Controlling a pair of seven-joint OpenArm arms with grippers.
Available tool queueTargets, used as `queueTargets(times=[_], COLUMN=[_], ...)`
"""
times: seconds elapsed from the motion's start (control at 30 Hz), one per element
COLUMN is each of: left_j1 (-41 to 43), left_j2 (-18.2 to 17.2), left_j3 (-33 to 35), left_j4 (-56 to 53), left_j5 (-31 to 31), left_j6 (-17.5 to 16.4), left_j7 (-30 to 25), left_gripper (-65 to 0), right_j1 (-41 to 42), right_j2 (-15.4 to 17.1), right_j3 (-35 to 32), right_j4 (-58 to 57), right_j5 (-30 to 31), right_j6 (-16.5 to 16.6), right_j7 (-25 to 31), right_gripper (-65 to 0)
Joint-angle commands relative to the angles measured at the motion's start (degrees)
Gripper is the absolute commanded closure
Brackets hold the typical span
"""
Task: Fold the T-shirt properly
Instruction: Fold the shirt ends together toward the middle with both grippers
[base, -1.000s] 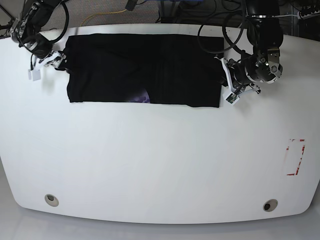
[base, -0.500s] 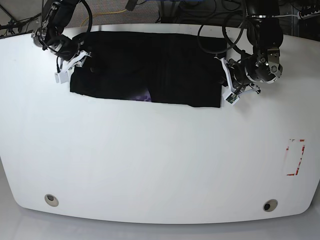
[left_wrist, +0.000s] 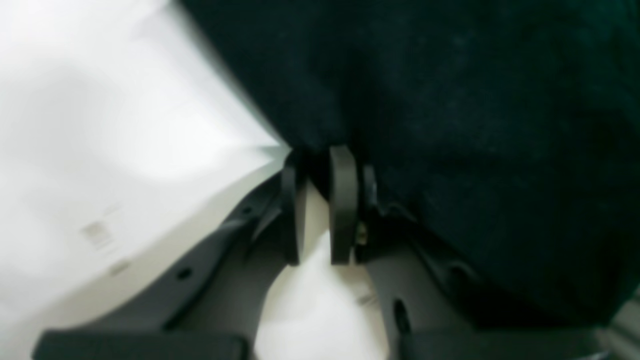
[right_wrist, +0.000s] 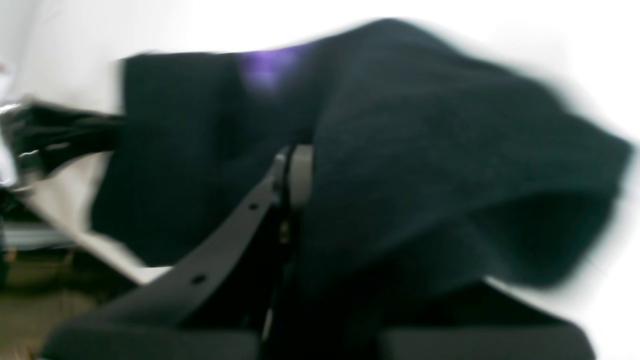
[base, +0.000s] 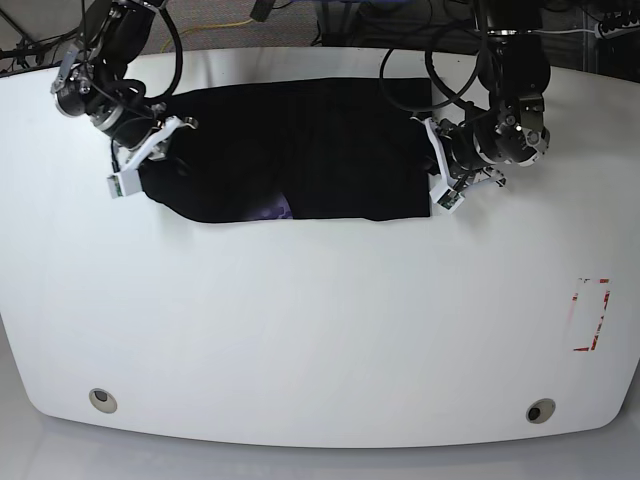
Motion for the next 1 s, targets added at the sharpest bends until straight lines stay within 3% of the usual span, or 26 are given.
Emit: queueTargets(times=[0.0, 0.23, 0.67, 0.73, 0.97], left_j1=[-0.7, -1.3, -1.4, -1.4, -1.4], left_j2=[1.4, 2.7, 3.6, 3.6, 3.6], left_j3=[0.4, 4.2, 4.6, 4.6, 4.6], left_j4=[-0.2, -0.2, -0.1, 0.0, 0.0], left_j5=[1.4, 1.3, 1.3, 1.3, 1.2], left_j6=[0.0, 0.0, 0.0, 0.0, 0.0], left_j7=[2.5, 2.5, 2.5, 2.5, 2.5], left_gripper=[-6.3, -6.3, -6.3, -6.3, -6.8], right_j1=[0.9, 4.8, 7.6, 7.7, 7.0], right_j2=[0.0, -1.5, 0.2, 1.4, 1.4], right_j3=[-2.8, -15.6, -36.2, -39.4, -40.0], right_j4=[3.3, 5.2, 5.2, 5.4, 5.4], right_j5=[1.8, 0.0, -17.6, -19.7, -20.7], right_j6=[0.2, -3.6, -4.3, -4.3, -4.3], right_j7=[1.0, 1.1, 5.0, 5.1, 7.0], right_gripper=[0.0, 0.0, -1.3, -10.9, -46.0])
